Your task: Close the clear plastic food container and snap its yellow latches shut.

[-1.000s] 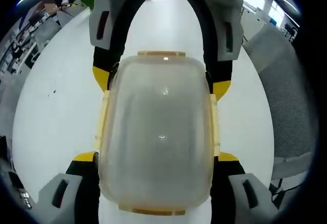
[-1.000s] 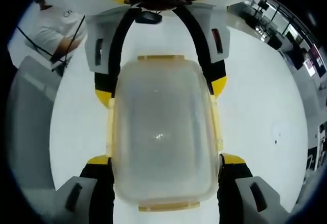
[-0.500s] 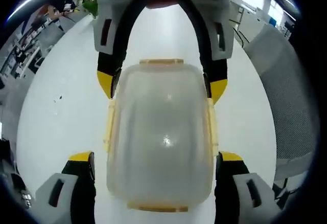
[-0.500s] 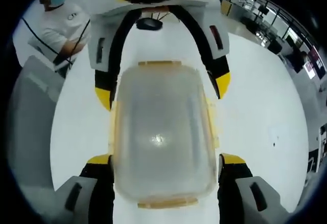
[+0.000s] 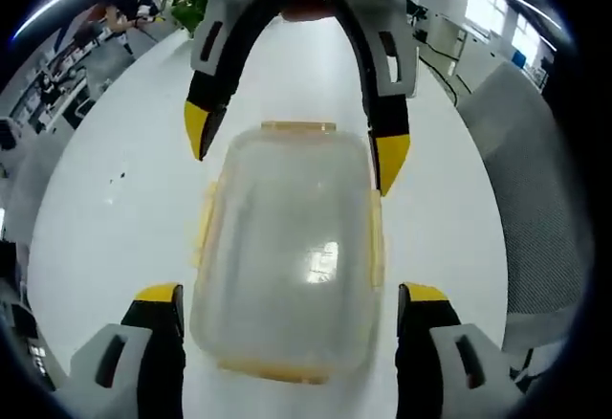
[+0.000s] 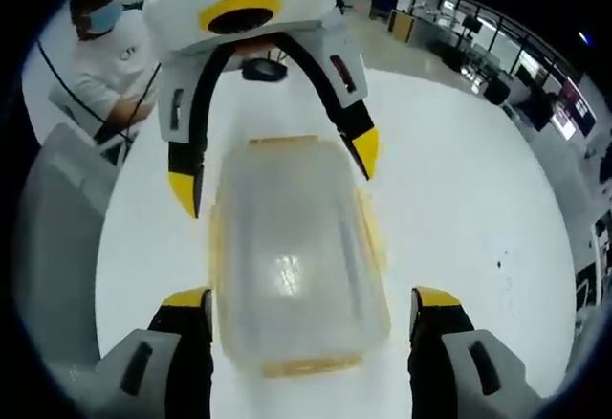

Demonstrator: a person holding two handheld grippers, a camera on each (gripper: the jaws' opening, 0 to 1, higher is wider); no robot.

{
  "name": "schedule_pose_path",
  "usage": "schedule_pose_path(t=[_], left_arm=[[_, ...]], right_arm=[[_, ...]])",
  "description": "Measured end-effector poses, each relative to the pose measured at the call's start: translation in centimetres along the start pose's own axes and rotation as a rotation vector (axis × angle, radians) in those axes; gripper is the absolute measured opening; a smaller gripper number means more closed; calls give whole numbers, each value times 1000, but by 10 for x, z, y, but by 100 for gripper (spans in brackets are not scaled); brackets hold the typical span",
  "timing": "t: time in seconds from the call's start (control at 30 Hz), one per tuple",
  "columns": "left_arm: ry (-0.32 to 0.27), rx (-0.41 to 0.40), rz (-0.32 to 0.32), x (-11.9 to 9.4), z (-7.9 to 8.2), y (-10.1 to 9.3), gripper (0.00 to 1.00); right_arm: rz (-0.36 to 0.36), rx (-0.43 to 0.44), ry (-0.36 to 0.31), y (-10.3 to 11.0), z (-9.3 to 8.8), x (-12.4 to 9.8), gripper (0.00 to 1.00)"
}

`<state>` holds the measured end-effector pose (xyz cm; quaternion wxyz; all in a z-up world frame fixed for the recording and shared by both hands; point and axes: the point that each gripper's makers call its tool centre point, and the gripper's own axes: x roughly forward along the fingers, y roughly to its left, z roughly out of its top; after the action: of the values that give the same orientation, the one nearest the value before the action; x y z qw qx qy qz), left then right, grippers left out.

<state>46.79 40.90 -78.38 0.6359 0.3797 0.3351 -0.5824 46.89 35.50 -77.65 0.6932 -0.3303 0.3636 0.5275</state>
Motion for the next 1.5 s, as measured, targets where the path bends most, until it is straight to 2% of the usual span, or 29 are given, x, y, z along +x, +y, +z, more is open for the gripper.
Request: schedule_pose_path(t=[0.07, 0.2, 0.27, 0.37, 0.43, 0.47, 0.67, 0.77, 0.8, 0.87, 1.0, 1.07, 1.17, 1.27, 1.4, 1.5], left_arm=[[-30, -27, 11, -3, 3, 0, 92], [-83, -94, 25, -8, 3, 0, 90], [-128, -133, 40, -10, 5, 0, 88], [-223, -206, 85, -15, 11, 4, 88], [-287, -263, 116, -18, 15, 8, 89], [-302, -284, 130, -19, 14, 10, 90], [-328, -302, 172, -17, 9, 6, 87], [-361, -310, 207, -21, 10, 4, 86], [-392, -319, 238, -23, 13, 6, 86], [-417, -359, 263, -25, 13, 5, 86], [-436, -381, 300, -28, 10, 4, 84], [-449, -408, 322, -30, 8, 3, 83], [-502, -472, 361, -35, 7, 4, 83], [-500, -484, 392, -37, 4, 2, 83], [-492, -498, 401, -34, 1, -3, 82], [-498, -507, 408, -38, 1, -6, 80]], right_arm=[[3, 20, -34, 3, 5, -2, 85], [0, 38, -50, 5, 2, -5, 85], [-4, 61, -63, 6, 0, -8, 84], [-30, 142, -133, 4, 4, -14, 84], [-53, 178, -155, 3, 2, -16, 84], [-66, 188, -177, 2, 3, -18, 84], [-125, 244, -214, 3, -5, -20, 84], [-166, 311, -266, 2, -3, -21, 84], [-180, 327, -281, 3, -2, -22, 84], [-192, 337, -300, 5, 0, -23, 84], [-214, 339, -299, 9, -2, -21, 84], [-256, 367, -298, 7, -5, -21, 84], [-303, 430, -348, 5, -3, -24, 84], [-321, 459, -353, 9, -5, -22, 84], [-313, 485, -349, 14, -6, -18, 83], [-318, 500, -372, 16, -3, -23, 83]])
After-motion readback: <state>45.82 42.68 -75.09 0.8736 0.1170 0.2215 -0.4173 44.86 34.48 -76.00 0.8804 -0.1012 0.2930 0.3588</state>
